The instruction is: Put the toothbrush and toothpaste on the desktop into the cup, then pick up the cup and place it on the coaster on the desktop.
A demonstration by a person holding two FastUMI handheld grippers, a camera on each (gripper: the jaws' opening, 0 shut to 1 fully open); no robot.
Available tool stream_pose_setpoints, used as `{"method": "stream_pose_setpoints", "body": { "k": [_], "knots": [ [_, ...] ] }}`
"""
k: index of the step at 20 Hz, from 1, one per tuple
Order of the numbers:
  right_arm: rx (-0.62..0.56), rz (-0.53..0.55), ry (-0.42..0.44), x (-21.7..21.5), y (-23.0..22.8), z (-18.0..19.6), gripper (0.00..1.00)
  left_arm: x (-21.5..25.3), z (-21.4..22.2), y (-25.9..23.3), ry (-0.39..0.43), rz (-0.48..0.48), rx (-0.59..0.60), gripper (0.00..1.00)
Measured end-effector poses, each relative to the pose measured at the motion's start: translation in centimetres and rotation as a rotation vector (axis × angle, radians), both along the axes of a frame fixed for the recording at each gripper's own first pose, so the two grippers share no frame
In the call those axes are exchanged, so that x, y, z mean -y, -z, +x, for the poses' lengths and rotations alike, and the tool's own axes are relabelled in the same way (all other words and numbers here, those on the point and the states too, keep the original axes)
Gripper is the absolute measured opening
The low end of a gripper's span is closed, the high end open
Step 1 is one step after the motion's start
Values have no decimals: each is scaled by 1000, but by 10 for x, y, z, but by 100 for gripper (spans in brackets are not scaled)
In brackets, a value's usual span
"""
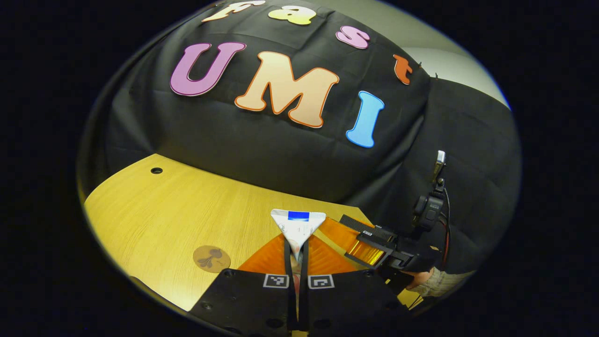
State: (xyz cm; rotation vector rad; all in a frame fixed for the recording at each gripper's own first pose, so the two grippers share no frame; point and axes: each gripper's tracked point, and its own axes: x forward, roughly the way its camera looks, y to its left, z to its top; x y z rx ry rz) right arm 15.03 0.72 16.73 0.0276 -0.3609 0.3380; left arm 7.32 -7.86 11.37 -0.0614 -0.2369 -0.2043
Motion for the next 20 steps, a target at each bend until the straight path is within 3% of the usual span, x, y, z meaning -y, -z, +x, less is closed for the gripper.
{"method": "stream_pose_setpoints", "body": {
  "k": [1, 9, 11, 14, 20],
  "knots": [
    [3, 22, 17, 12, -3, -3, 98, 4, 0, -2, 8, 3, 4, 0],
    [-25, 190, 193, 111, 10, -32, 95, 43, 11, -29, 127, 54, 72, 0],
    [-28, 234, 229, 131, 17, -52, 99, 54, 22, -33, 159, 72, 86, 0],
    [-39, 275, 272, 152, 33, -81, 99, 76, 38, -39, 221, 104, 112, 0],
    [-63, 329, 308, 174, 56, -121, 98, 95, 68, -25, 255, 213, 149, 0]
  ]
}}
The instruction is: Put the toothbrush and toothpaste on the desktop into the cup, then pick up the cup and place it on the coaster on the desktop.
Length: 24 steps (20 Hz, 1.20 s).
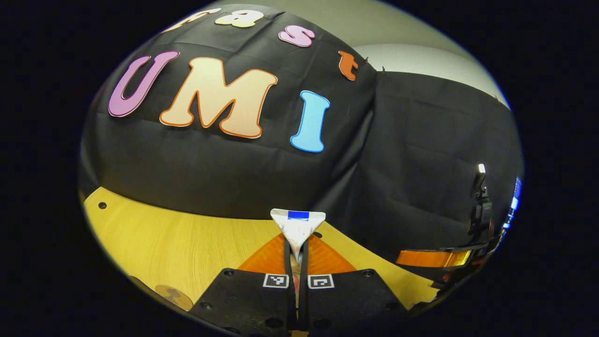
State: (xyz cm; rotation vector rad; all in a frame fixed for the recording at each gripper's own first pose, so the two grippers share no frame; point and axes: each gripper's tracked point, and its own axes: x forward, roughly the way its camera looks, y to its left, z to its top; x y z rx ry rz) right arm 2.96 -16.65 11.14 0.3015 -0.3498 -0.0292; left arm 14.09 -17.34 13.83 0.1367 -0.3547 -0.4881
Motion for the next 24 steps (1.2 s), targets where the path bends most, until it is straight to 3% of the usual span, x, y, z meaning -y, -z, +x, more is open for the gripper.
{"method": "stream_pose_setpoints", "body": {
  "k": [5, 9, 15, 17, 18, 20, 22, 24],
  "knots": [
    [1, -12, 34, 4, 9, -20, 98, -3, 9, 17, -17, 30, 35, 0],
    [-14, -35, 8, -8, 17, -19, 98, -1, 16, 23, -8, 38, 45, 0],
    [-37, -74, -15, -27, 29, -13, 98, -8, 16, 45, -31, 51, 11, 9],
    [-51, -87, -23, -32, 31, -11, 98, -8, 13, 46, -21, 36, 6, 25],
    [-55, -91, -27, -34, 31, -9, 95, -8, 12, 45, -18, 33, 14, 43],
    [-65, -98, -36, -40, 32, -5, 98, -12, 1, 35, -18, 28, 40, 64],
    [-65, -111, -47, -50, 29, -2, 99, -19, -2, 31, -28, 22, 49, 80],
    [-71, -136, -56, -59, 26, 4, 98, -32, -7, 26, -44, -3, 48, 86]
  ]
}}
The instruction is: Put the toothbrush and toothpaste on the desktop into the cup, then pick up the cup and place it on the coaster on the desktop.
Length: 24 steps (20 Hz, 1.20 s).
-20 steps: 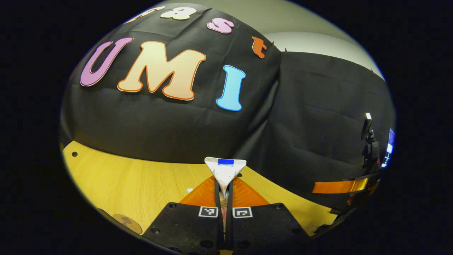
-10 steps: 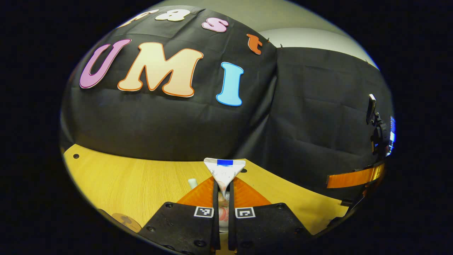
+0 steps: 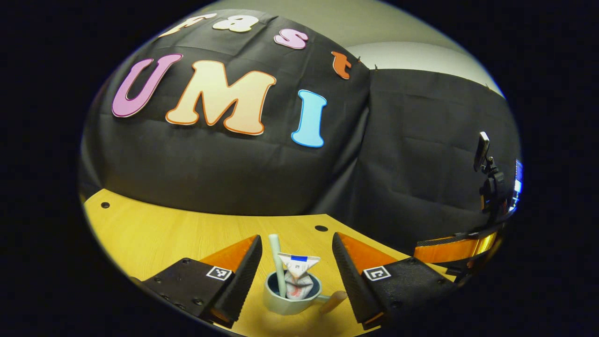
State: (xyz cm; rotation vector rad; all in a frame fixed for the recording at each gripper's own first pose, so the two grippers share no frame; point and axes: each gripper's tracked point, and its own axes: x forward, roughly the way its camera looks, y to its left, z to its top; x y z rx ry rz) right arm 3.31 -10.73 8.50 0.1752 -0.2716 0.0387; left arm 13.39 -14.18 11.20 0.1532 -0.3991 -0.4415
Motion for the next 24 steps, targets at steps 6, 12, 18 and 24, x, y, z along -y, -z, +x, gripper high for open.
{"method": "stream_pose_setpoints", "body": {
  "k": [6, 12, 18, 24],
  "knots": [
    [-62, -65, -71, -37, -2, 24, 98, -58, -17, 2, -84, -75, -34, 93],
    [-215, -180, -133, -71, 9, 59, 99, -131, -42, 8, -223, -125, -72, 93],
    [-433, -348, -162, -91, 39, 93, 98, -202, -62, 32, -373, -163, -130, 93],
    [-580, -595, -120, -100, 52, 115, 99, -249, -84, 62, -471, -235, -193, 93]
  ]
}}
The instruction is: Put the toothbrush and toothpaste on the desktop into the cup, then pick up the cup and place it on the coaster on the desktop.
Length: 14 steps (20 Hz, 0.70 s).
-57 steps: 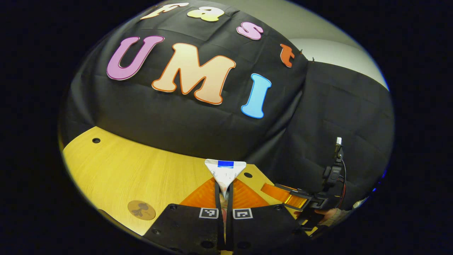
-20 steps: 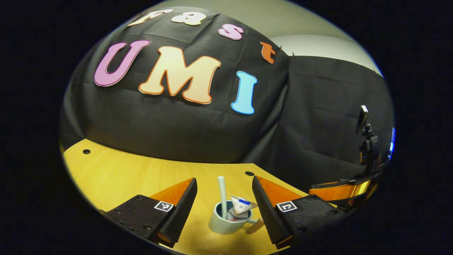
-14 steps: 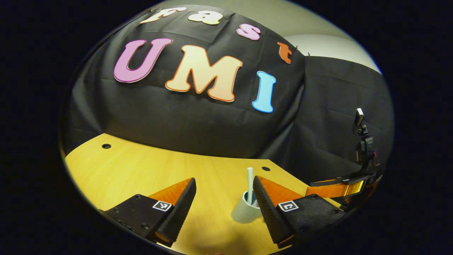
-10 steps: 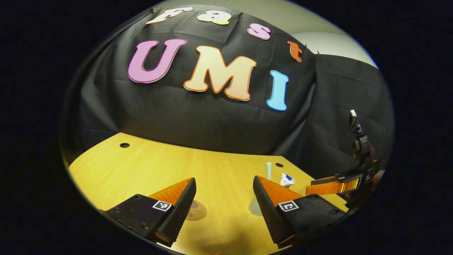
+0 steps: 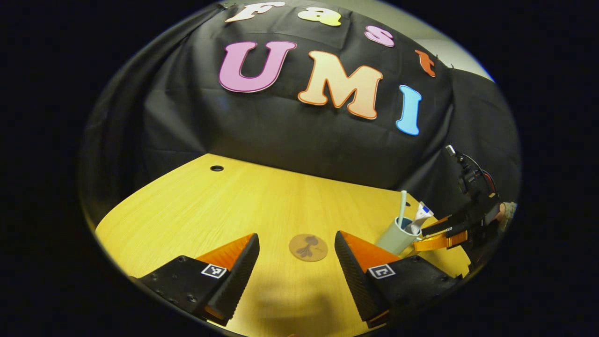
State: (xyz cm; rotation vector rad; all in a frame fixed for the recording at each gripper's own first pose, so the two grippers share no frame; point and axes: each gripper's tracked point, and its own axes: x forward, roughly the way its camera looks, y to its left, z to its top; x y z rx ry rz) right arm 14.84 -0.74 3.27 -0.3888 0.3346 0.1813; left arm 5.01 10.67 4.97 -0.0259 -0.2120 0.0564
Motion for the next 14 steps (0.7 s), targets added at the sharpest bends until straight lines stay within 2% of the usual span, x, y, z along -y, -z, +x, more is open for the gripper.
{"method": "stream_pose_setpoints", "body": {
  "k": [2, 6, 8, 10, 11, 14],
  "knots": [
    [-53, -35, 14, 1, 7, 7, 96, -13, -8, 7, -29, -30, 7, 93],
    [-144, -86, 43, 7, 12, 15, 99, -30, -18, 20, -72, -90, -1, 94],
    [-175, -79, 51, 6, 13, 19, 87, -37, -21, 25, -90, -119, 0, 93],
    [-224, -77, 45, 2, 18, 19, 84, -42, -23, 30, -102, -147, -6, 93],
    [-246, -84, 43, 1, 21, 21, 75, -45, -24, 30, -109, -157, -6, 93],
    [-291, -116, 58, 2, 28, 23, 61, -52, -29, 33, -128, -178, -3, 94]
  ]
}}
